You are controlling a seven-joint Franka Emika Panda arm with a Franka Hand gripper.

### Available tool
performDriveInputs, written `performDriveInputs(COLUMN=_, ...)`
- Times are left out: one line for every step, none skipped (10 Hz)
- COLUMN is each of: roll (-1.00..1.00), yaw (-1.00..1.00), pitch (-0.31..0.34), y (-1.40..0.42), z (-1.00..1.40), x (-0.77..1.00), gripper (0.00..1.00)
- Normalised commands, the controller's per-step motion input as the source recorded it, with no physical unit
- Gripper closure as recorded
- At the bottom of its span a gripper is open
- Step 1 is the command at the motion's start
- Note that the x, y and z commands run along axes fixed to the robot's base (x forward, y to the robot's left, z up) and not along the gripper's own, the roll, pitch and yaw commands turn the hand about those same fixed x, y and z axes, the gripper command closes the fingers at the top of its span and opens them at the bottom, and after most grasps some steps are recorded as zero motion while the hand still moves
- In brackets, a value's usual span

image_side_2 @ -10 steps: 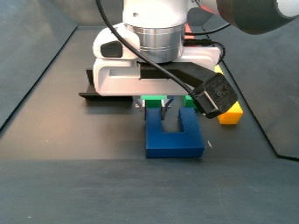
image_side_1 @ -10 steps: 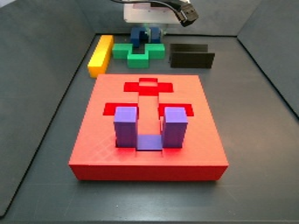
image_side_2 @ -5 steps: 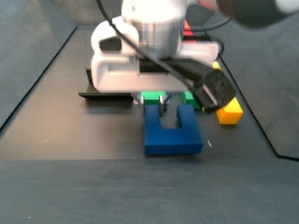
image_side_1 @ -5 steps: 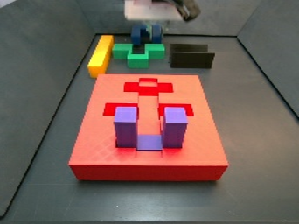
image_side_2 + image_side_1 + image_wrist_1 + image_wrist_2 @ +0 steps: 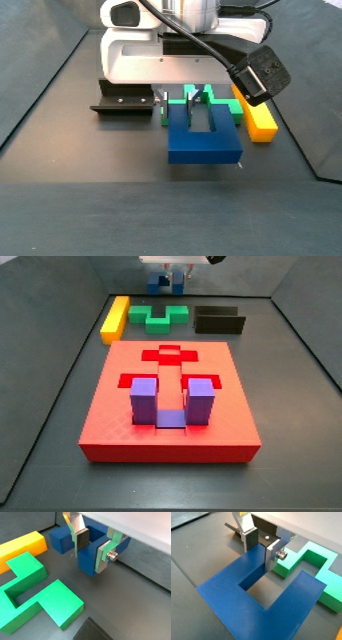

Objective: Pick up the blue object. Move up. Place the blue object on the fixture. Regrasp the blue object. Move to above the board. Insert the blue object.
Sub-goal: Place the blue object on the fixture.

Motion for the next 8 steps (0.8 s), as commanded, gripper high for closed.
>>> performDriveInputs(roll=-0.19, yaw=-0.23, pitch=-0.009, y=-0.12, z=0.67, x=0.45, gripper=1.0)
performDriveInputs(roll=0.0, yaw=-0.2, pitch=0.171, y=-0.19, z=0.95, x=0.56, gripper=1.0)
performDriveInputs(roll=-0.03, yaw=-0.2, pitch=0.026, y=-0.25, z=0.83, x=0.56, gripper=1.0)
performDriveInputs(roll=-0.32, yaw=-0.22, pitch=0.0, y=-0.15, z=0.67, x=0.67, gripper=1.0)
performDriveInputs(roll=-0.47, yaw=-0.19, pitch=0.0, y=-0.16, z=0.62, x=0.63, gripper=1.0)
performDriveInputs(roll=-0.65, yaw=-0.16, pitch=0.0, y=-0.19, z=0.57, x=0.6, gripper=1.0)
performDriveInputs(roll=-0.75, yaw=-0.16, pitch=0.0, y=-0.18, z=0.54, x=0.6, gripper=1.0)
performDriveInputs(roll=-0.77, yaw=-0.17, pitch=0.0, y=-0.17, z=0.47, x=0.61, gripper=1.0)
